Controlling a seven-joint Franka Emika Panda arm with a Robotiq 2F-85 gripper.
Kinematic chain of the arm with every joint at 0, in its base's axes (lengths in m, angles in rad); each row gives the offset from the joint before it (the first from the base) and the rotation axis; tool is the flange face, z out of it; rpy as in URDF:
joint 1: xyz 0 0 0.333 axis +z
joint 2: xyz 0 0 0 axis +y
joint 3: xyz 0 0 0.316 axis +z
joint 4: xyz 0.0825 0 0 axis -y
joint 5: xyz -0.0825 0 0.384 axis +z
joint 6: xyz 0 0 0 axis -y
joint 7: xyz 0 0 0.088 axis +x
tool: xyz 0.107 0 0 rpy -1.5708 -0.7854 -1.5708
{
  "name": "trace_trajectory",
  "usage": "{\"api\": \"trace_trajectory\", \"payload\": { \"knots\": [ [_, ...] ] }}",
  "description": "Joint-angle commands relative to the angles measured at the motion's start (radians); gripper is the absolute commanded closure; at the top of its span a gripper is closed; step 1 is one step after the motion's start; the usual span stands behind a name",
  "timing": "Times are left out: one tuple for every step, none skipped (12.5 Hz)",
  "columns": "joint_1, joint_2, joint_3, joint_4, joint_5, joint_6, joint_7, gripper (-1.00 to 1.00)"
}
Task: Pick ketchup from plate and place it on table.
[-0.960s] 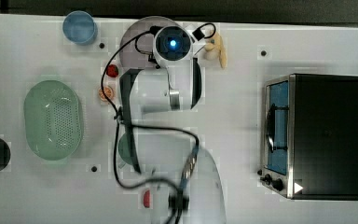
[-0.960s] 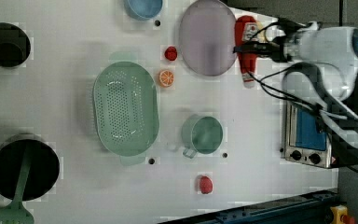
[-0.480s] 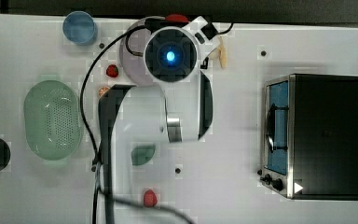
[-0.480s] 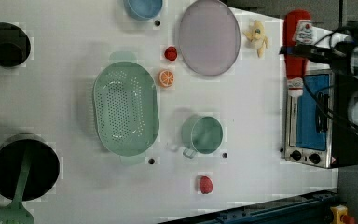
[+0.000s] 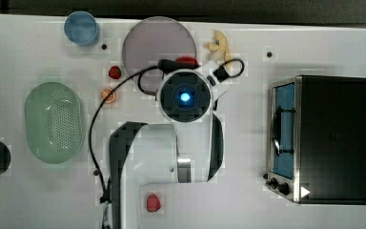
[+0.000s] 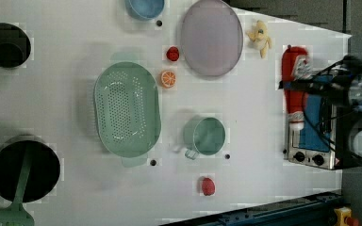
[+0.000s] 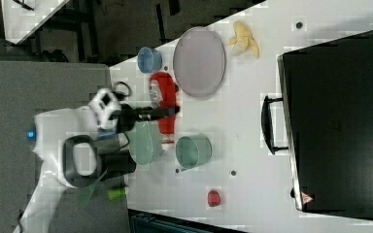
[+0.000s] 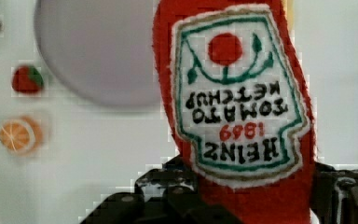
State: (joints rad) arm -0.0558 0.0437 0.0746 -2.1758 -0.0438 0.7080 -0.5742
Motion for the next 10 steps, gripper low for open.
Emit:
{"api": "trace_trajectory", "payload": {
  "knots": [
    [-0.036,0.053,-0.038,-0.078,0.02,-0.011,0.109,-0.23],
    [-0.036,0.069,-0.041,-0.088,0.02,0.001,0.112,-0.23],
    [-0.036,0.089,-0.044,-0.094,0.02,0.019,0.112,-0.23],
    [-0.036,0.113,-0.046,-0.098,0.02,0.043,0.112,-0.23],
    [-0.037,0.139,-0.046,-0.099,0.02,0.072,0.112,-0.23],
    [-0.037,0.162,-0.046,-0.101,0.02,0.1,0.112,-0.23],
    [-0.038,0.183,-0.046,-0.103,0.02,0.122,0.112,-0.31],
    [-0.038,0.202,-0.046,-0.109,0.02,0.14,0.112,-0.51],
    [-0.038,0.22,-0.046,-0.114,0.02,0.158,0.112,-0.74],
    [-0.039,0.229,-0.046,-0.118,0.02,0.184,0.112,-0.96]
  ]
}}
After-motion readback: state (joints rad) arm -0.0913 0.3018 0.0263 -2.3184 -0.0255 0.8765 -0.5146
